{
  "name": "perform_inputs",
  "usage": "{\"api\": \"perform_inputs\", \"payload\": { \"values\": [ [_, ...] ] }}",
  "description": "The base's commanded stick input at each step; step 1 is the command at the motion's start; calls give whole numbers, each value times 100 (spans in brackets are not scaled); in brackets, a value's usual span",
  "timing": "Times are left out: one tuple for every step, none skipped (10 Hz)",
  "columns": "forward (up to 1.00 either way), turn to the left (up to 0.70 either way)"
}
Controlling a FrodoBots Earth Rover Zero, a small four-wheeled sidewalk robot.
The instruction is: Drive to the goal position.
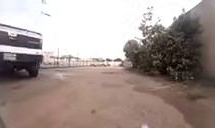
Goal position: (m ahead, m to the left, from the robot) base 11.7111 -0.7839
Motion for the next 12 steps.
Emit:
{"api": "perform_inputs", "payload": {
  "values": [
    [70,0],
    [70,0],
    [70,0],
    [70,0],
    [70,0],
    [70,0],
    [70,0],
    [70,0],
    [70,0],
    [70,0],
    [70,0],
    [70,0]
  ]
}}
